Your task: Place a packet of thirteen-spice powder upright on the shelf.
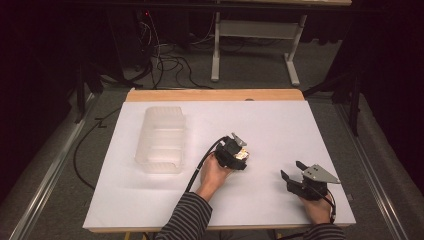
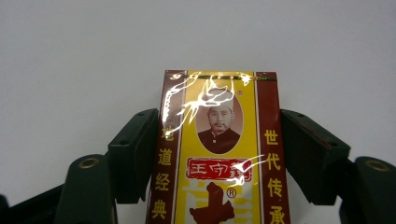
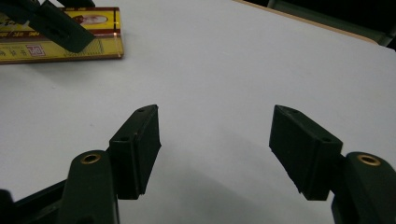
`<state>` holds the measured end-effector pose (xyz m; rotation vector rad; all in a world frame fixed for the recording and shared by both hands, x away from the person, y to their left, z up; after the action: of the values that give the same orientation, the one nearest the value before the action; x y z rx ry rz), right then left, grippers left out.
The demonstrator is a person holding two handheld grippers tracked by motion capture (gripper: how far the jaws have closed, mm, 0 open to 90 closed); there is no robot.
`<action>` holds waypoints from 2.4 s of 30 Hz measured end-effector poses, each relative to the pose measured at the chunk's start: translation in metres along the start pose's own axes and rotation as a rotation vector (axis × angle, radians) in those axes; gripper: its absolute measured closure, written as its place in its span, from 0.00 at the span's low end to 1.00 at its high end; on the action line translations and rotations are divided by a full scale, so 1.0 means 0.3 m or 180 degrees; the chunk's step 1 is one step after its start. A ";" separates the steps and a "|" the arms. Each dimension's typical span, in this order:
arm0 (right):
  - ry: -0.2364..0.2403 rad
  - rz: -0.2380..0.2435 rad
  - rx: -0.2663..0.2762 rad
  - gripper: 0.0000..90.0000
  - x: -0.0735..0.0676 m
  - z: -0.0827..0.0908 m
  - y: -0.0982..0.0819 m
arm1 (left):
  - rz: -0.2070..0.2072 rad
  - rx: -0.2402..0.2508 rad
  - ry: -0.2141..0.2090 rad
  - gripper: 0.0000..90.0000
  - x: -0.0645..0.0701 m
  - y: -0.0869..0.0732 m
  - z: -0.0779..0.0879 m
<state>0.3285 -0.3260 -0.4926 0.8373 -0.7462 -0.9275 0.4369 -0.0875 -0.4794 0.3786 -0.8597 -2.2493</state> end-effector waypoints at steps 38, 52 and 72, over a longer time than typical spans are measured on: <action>0.0018 0.0024 0.0031 0.38 0.001 0.002 0.000 | 0.0123 0.0724 0.0100 0.37 -0.049 -0.029 0.290; 0.0006 0.0003 0.0032 0.38 0.000 0.004 0.000 | 0.0253 0.0936 0.0165 0.37 -0.096 -0.041 0.366; 0.0015 0.0004 0.0057 0.37 0.001 0.006 -0.001 | 0.0512 0.1170 0.0423 0.37 -0.218 -0.082 0.482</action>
<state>0.3271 -0.3269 -0.4919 0.8544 -0.7520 -0.9185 0.4022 0.0397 -0.3877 0.5971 -1.1898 -1.8945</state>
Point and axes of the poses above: each handheld gripper's, and its own axes: z roughly backward along the jaws, y roughly out of its top, x roughly to its right, the point moved 3 cm from there along -z, roughly forward along the jaws, and after that the axes turned 3 degrees about z, right-handed, at the moved point
